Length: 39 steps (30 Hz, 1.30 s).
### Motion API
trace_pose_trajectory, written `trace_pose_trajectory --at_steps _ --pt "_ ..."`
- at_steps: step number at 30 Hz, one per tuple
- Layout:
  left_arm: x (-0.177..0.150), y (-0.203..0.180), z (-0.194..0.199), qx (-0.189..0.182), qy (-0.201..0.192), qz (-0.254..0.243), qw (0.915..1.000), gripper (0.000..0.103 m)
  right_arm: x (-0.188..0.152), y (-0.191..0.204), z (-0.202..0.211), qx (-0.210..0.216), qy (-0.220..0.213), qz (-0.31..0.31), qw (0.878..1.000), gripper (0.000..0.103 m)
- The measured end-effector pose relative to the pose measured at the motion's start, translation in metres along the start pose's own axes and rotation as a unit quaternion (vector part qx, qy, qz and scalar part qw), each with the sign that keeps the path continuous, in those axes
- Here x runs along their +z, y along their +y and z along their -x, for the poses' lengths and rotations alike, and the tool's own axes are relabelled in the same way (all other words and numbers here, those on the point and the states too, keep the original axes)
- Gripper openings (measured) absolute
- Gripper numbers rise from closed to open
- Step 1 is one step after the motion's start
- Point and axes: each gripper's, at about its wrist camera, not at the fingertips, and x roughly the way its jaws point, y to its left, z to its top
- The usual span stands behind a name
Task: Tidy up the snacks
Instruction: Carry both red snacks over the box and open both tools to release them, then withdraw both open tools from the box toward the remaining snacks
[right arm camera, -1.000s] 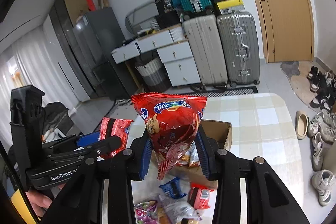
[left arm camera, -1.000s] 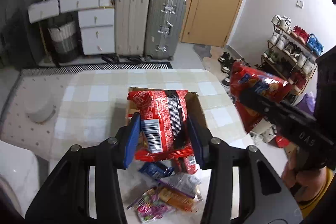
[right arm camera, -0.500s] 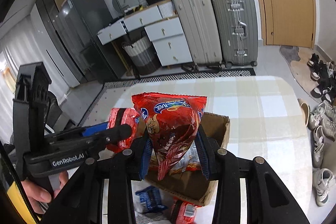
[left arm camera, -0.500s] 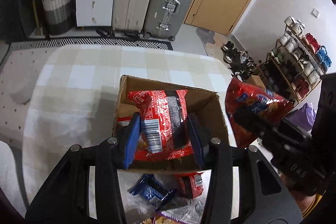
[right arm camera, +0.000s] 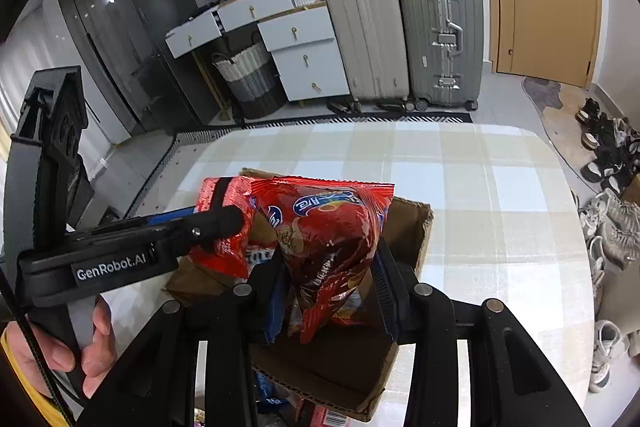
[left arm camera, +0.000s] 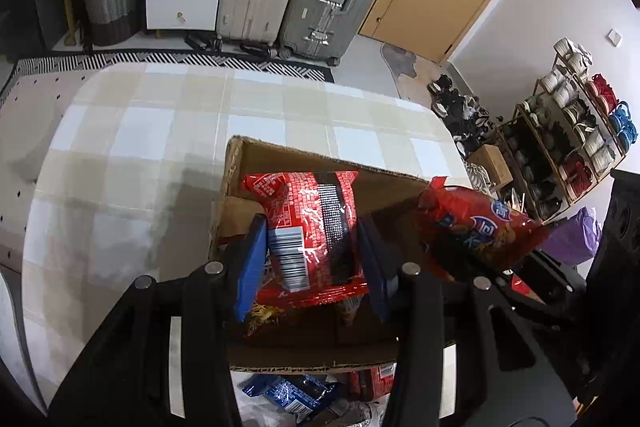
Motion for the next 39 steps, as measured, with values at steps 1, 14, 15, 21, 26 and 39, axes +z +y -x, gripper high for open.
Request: trace_pose_trajectory --at_steps 1,14,15,21,26,39 --pt "-0.001 0.001 -0.002 0.000 0.000 0.000 1.0000 0.042 -0.001 0.000 -0.002 0.000 0.004 -0.001 1.000 0.039" --pt "-0.006 0.005 0.001 0.000 0.008 0.012 0.9999 0.042 -0.011 0.009 -0.006 -0.018 0.019 0.018 1.000 0.039" --pt "-0.007 0.004 0.004 0.001 0.007 0.011 0.9999 0.042 -0.011 0.010 -0.005 -0.018 0.020 0.019 0.999 0.039" --pt "-0.013 0.003 0.024 -0.001 0.005 0.016 0.9999 0.043 -0.010 0.015 0.004 -0.011 0.013 0.014 1.000 0.048" --pt "-0.023 -0.001 0.047 0.015 -0.002 0.005 0.9999 0.045 -0.011 0.022 0.024 -0.006 0.002 0.013 1.000 0.050" --pt "-0.089 -0.020 0.157 0.054 -0.075 -0.008 0.9956 0.079 -0.040 0.052 0.141 -0.010 -0.069 0.040 0.997 0.050"
